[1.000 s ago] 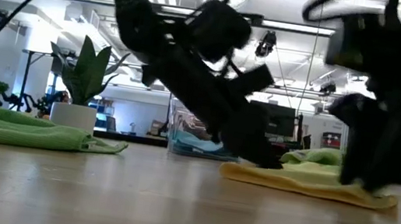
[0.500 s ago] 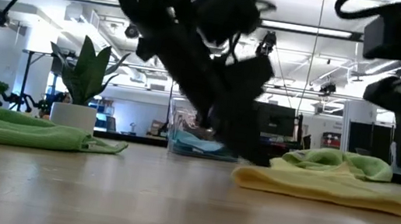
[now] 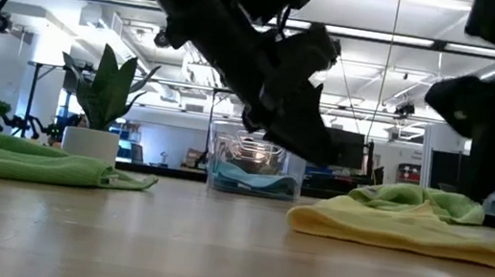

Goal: Fold microfiber towels
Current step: Fold the yellow microfiber cloth

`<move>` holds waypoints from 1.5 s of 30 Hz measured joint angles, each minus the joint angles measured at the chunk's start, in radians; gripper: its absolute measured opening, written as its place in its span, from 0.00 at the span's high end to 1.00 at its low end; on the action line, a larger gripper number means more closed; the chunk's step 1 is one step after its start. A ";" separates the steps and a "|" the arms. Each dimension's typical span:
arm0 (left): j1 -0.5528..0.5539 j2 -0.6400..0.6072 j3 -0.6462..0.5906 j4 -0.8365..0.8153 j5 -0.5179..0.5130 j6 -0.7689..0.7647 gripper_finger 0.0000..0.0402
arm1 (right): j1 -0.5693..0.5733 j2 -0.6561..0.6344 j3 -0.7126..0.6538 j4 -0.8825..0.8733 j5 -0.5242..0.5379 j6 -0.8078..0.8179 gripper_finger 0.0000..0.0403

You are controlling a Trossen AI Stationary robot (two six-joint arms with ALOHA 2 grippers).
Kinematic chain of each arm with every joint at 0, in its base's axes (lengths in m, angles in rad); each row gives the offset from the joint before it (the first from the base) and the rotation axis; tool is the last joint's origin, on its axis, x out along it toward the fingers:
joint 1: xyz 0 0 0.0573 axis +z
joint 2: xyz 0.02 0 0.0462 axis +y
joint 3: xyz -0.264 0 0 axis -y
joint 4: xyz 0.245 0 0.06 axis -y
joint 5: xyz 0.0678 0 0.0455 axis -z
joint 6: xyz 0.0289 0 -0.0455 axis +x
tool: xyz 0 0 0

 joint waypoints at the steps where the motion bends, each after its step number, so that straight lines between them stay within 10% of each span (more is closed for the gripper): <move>1: 0.000 0.000 -0.002 -0.008 0.000 -0.010 0.64 | 0.002 0.023 0.005 -0.008 -0.003 -0.031 0.57; 28: -0.013 -0.034 -0.045 -0.014 -0.002 -0.038 0.64 | -0.027 0.069 0.041 -0.053 -0.004 -0.132 0.95; 45: -0.016 -0.035 -0.056 0.015 -0.001 -0.038 0.64 | -0.039 0.116 0.049 -0.059 -0.013 -0.349 0.74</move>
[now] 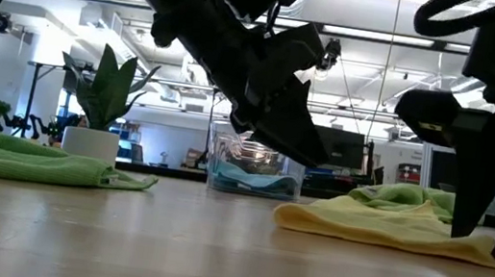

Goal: Fold microfiber towels
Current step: Fold the yellow microfiber cloth

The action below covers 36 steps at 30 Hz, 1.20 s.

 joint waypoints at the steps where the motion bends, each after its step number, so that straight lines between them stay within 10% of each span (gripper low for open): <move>1: 0.000 0.000 0.000 0.000 0.000 0.000 0.64 | 0.000 0.000 0.005 0.001 0.000 0.000 0.76; 16: -0.002 0.000 0.000 0.000 0.001 0.000 0.64 | -0.019 0.000 0.091 -0.004 -0.002 0.103 0.98; 28: -0.010 -0.001 0.000 -0.014 0.005 0.001 0.64 | -0.013 -0.002 0.336 -0.493 0.007 0.121 0.98; 36: -0.011 -0.001 0.000 -0.013 0.030 0.001 0.64 | -0.012 0.031 0.243 -0.255 -0.140 0.135 0.98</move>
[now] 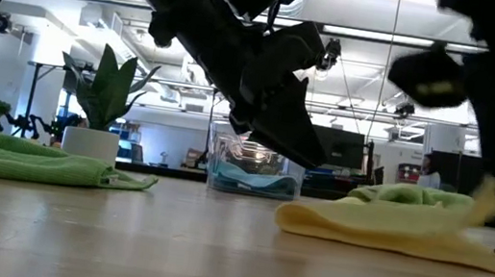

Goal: Fold microfiber towels
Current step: Fold the yellow microfiber cloth

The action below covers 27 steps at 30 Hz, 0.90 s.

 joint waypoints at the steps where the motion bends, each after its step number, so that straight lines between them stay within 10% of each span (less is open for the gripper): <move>1: -0.001 0.000 -0.001 -0.001 0.005 0.000 0.64 | 0.000 0.009 -0.014 0.006 -0.019 -0.001 0.98; 19: -0.025 0.022 -0.013 0.120 0.079 -0.001 0.64 | -0.001 0.079 -0.043 0.007 -0.065 -0.071 0.97; 27: -0.040 0.119 -0.009 0.207 0.125 -0.001 0.64 | 0.002 0.077 0.021 -0.141 -0.102 -0.050 0.80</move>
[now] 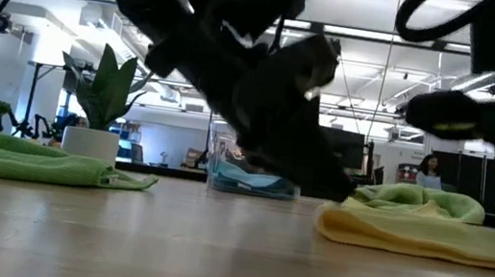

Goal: Fold microfiber towels
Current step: Fold the yellow microfiber cloth

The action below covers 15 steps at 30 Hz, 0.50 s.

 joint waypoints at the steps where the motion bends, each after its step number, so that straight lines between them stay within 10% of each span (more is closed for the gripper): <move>1: 0.001 0.007 -0.001 -0.003 0.001 -0.001 0.64 | -0.001 -0.004 0.019 -0.040 -0.019 0.012 0.78; 7: 0.001 0.055 0.004 0.026 0.026 -0.018 0.64 | 0.000 -0.031 0.139 -0.265 0.025 0.078 0.68; 15: -0.010 0.056 0.008 0.021 0.033 -0.023 0.64 | -0.054 -0.024 0.025 -0.034 0.186 0.176 0.72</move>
